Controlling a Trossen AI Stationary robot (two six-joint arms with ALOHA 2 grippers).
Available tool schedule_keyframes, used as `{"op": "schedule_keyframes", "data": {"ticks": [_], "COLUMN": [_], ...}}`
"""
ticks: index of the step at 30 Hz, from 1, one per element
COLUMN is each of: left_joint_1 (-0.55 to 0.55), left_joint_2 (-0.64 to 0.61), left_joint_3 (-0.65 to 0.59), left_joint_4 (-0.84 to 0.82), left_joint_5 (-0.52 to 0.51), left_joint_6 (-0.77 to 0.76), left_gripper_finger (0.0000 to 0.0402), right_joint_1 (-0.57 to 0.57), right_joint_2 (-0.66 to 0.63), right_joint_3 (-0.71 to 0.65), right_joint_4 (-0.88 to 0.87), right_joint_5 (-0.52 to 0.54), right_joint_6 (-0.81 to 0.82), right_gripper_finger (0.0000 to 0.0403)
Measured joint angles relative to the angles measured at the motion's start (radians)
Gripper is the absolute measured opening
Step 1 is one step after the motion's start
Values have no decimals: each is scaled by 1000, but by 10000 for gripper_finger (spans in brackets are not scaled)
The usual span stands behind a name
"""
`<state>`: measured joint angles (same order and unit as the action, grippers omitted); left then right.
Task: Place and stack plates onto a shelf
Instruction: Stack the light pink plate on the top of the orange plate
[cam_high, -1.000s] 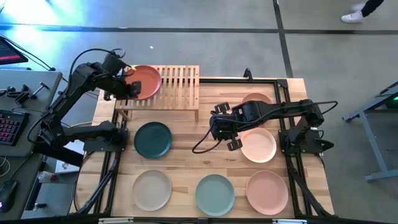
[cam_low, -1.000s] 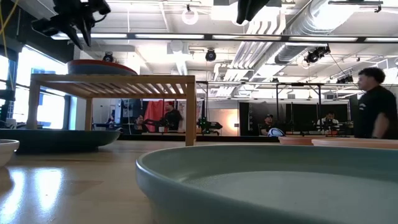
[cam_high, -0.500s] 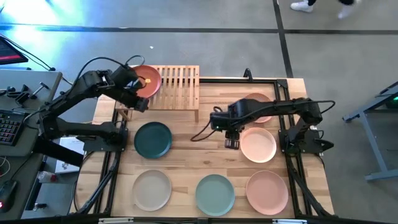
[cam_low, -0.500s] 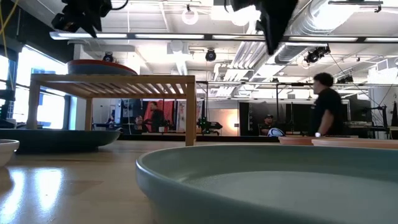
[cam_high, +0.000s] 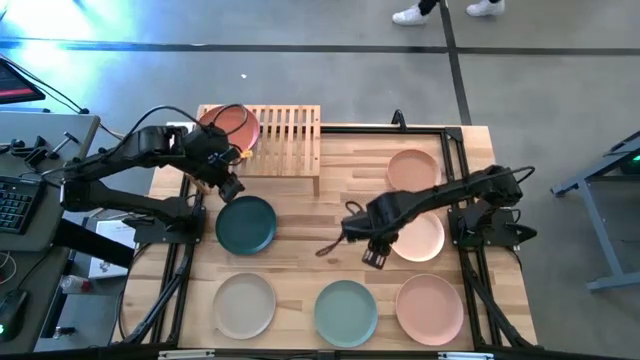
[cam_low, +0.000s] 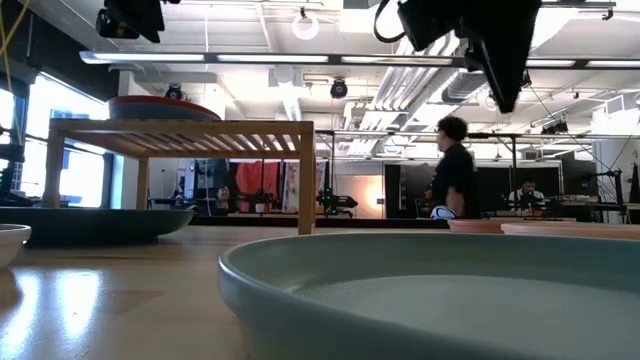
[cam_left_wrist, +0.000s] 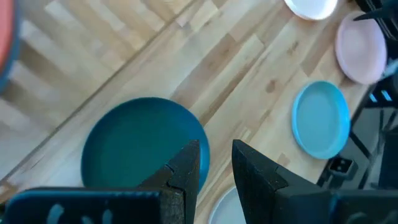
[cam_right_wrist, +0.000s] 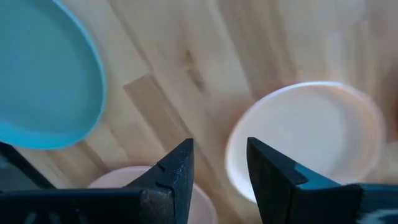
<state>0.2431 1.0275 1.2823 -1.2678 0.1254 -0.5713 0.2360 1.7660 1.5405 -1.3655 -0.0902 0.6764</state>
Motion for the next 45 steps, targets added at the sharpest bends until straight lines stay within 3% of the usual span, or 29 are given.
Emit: {"op": "schedule_keyframes", "data": {"ticks": [9,21,27,34,45], "left_joint_1": [-98,-165,-200,-226,-227], "left_joint_2": [0,0,0,4,13], "left_joint_3": [0,0,0,0,-1], "left_joint_4": [4,3,2,2,3], "left_joint_5": [-7,-68,-67,-67,-67], "left_joint_6": [0,0,0,0,0], "left_gripper_finger": [83,83,83,83,83], "right_joint_1": [116,260,346,419,454], "right_joint_2": [0,0,7,72,171], "right_joint_3": [-58,-58,-58,-58,-58], "right_joint_4": [57,67,88,146,209], "right_joint_5": [-48,53,116,92,-13], "right_joint_6": [431,1065,1290,1432,1450], "right_gripper_finger": [124,124,124,124,124]}}
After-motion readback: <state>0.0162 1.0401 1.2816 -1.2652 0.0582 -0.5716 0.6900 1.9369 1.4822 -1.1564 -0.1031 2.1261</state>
